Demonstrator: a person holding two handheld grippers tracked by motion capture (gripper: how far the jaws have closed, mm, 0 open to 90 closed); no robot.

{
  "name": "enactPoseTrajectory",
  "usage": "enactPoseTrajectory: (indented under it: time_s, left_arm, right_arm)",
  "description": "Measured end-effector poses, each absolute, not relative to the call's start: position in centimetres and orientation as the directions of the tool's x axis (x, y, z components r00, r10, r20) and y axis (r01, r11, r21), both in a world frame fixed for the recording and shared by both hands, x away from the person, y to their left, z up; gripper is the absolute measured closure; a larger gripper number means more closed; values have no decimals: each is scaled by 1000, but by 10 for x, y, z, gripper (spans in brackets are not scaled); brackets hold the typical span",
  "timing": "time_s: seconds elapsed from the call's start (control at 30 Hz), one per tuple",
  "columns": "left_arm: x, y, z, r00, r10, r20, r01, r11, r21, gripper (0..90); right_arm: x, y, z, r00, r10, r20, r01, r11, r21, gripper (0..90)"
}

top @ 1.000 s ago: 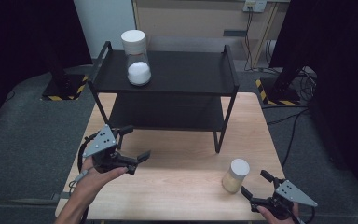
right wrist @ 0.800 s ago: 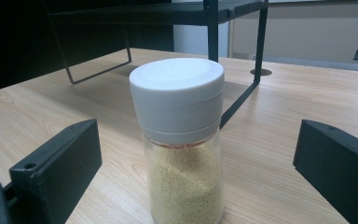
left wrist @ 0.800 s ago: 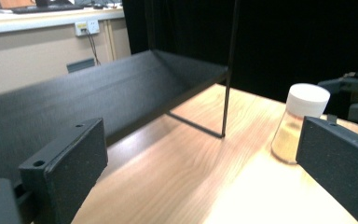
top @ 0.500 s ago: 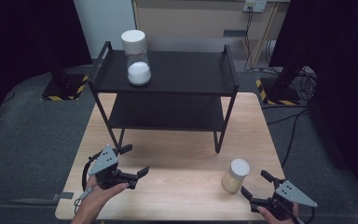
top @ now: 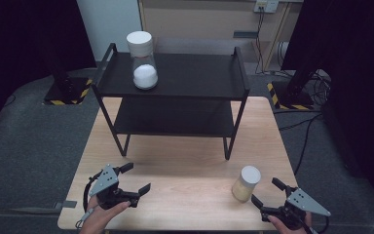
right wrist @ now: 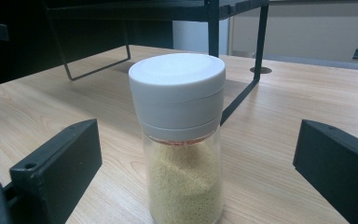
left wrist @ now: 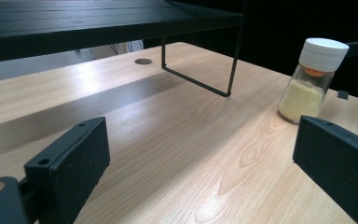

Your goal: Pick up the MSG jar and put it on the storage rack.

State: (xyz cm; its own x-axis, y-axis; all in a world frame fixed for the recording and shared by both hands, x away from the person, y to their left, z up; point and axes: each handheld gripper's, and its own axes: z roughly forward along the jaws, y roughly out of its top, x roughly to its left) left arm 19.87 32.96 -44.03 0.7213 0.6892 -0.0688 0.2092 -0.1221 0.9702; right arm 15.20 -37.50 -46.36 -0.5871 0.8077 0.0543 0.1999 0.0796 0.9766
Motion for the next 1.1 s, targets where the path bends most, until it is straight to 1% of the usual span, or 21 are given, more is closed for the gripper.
enactPoseTrajectory:
  time_s: [0.1, 0.3, 0.43, 0.7, 1.1]
  left_arm:
    - [196, 330, -439, 719, 693, -49, 206, -145, 968, 34]
    - [191, 332, -444, 711, 700, -65, 202, -115, 973, 31]
    - [189, 331, -444, 710, 702, -53, 194, -123, 973, 30]
    - [186, 335, -449, 694, 717, -62, 196, -105, 975, 28]
    - [187, 340, -451, 693, 717, -74, 205, -98, 974, 23]
  right_arm:
    - [152, -375, -464, -587, 808, 55, 201, 80, 976, 15]
    - [153, -375, -465, -590, 806, 57, 204, 81, 976, 15]
    - [153, -374, -467, -587, 807, 60, 211, 82, 974, 15]
    - [153, -375, -469, -580, 813, 62, 214, 78, 974, 12]
    - [155, -370, -467, -590, 806, 54, 205, 85, 975, 12]
